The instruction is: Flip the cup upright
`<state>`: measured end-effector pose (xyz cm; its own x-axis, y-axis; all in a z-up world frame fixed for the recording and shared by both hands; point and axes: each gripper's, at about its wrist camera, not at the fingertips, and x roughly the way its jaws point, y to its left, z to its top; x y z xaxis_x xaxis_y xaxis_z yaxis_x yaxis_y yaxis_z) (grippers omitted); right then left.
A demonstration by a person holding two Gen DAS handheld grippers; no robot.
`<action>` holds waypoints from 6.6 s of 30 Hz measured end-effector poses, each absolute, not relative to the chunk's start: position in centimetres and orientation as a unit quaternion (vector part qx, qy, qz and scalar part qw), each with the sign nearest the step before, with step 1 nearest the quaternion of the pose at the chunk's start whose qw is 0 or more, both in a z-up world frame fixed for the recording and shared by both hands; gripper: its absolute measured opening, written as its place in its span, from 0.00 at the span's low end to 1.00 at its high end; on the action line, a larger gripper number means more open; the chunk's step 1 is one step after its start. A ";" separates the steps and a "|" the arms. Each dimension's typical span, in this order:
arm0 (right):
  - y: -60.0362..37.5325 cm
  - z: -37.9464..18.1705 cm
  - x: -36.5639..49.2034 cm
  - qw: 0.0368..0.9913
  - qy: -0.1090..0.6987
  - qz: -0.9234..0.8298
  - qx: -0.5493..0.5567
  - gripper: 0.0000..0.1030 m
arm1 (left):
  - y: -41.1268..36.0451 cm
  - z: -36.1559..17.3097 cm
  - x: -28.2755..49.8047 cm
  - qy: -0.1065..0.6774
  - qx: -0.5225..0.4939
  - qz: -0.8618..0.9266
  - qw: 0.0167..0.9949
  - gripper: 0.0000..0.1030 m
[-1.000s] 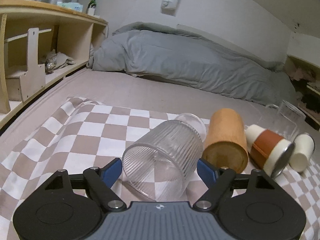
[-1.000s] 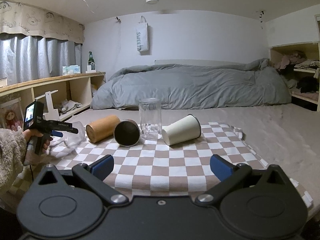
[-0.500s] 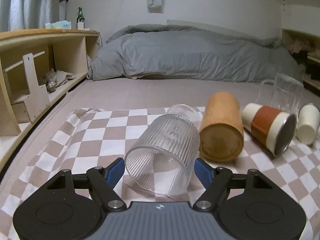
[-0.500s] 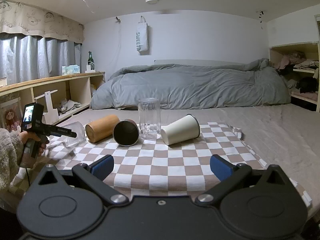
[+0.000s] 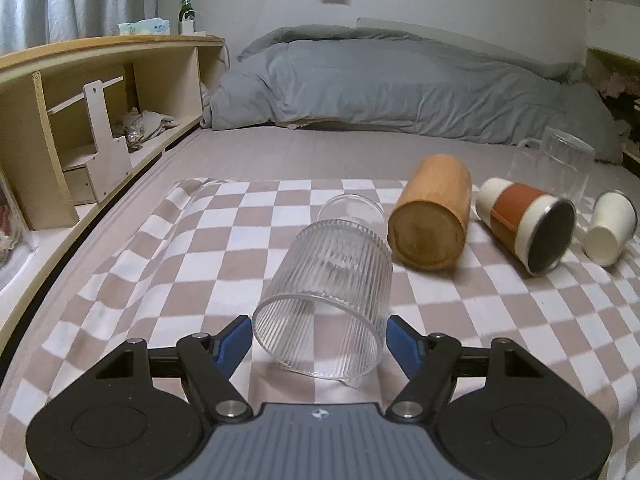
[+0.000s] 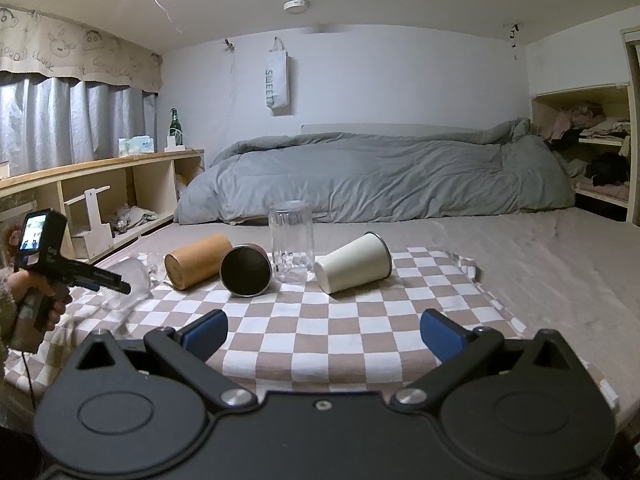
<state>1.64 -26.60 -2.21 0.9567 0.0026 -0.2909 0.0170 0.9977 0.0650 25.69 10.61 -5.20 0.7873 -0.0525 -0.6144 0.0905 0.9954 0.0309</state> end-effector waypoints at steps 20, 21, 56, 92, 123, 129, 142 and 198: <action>-26.8 -2.0 0.9 0.990 0.138 0.001 0.036 1.00 | 9.9 -4.3 15.4 0.374 0.040 -0.062 0.924 0.71; -26.8 -2.0 0.9 0.990 0.139 0.003 0.038 1.00 | 9.8 -4.3 15.1 0.375 0.041 -0.065 0.924 0.71; -6.9 -4.9 26.9 0.908 0.303 0.287 0.038 0.15 | 11.1 -7.6 15.2 0.346 0.080 -0.146 0.923 0.73; -6.4 -5.3 21.9 0.844 0.398 0.350 0.088 0.08 | 17.5 -6.9 21.6 0.342 -0.096 0.043 0.934 0.61; 2.0 -3.4 35.3 0.818 0.511 0.265 -0.008 0.69 | 16.2 -6.9 21.0 0.348 -0.097 -0.047 0.931 0.61; 1.8 -2.4 33.5 0.838 0.472 0.273 -0.023 0.69 | 17.2 -6.5 20.0 0.344 -0.127 -0.079 0.927 0.60; 4.6 1.2 28.9 0.882 0.338 0.324 -0.044 0.68 | 17.5 -6.3 18.9 0.311 -0.074 -0.085 0.944 0.50; -11.7 2.6 15.0 0.941 0.190 0.278 -0.026 1.00 | 11.4 1.5 7.5 0.221 0.020 0.005 0.975 1.00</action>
